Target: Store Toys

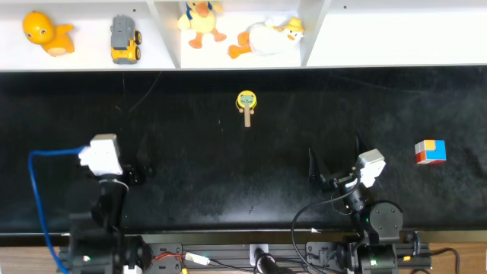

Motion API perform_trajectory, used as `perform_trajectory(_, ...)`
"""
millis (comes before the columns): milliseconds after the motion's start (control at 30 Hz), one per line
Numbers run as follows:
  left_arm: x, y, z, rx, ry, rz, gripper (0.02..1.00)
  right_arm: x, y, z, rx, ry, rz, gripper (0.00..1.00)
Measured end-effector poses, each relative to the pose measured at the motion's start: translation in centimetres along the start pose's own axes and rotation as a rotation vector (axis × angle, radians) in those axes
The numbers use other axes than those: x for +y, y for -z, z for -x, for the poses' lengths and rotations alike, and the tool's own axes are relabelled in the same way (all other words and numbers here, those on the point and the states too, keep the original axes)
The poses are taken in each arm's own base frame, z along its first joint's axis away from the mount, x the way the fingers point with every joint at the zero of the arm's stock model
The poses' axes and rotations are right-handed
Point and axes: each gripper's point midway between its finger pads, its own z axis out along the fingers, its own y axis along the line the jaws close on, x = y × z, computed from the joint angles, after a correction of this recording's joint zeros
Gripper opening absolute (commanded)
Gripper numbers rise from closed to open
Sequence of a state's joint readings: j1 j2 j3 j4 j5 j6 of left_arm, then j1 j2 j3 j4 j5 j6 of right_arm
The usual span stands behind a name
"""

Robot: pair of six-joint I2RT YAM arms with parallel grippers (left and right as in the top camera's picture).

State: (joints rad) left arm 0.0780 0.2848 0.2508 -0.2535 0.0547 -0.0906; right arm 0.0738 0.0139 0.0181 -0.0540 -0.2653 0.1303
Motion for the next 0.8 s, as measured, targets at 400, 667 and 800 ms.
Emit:
perform_trajectory(400,1.0,0.3,-0.5,-0.174,0.071,0.034,1.000,0.0,0.0,0.0,0.000,0.000,0.000,0.996)
perform_trajectory(667,1.2,0.0,-1.1,-0.215,0.079,0.033,0.998,0.0,0.0,0.0,-0.001,0.000,0.000,0.993)
perform_trajectory(800,1.2,0.0,-1.3,-0.207,0.082,0.036,0.998,0.0,0.0,0.0,0.000,0.000,0.000,0.996)
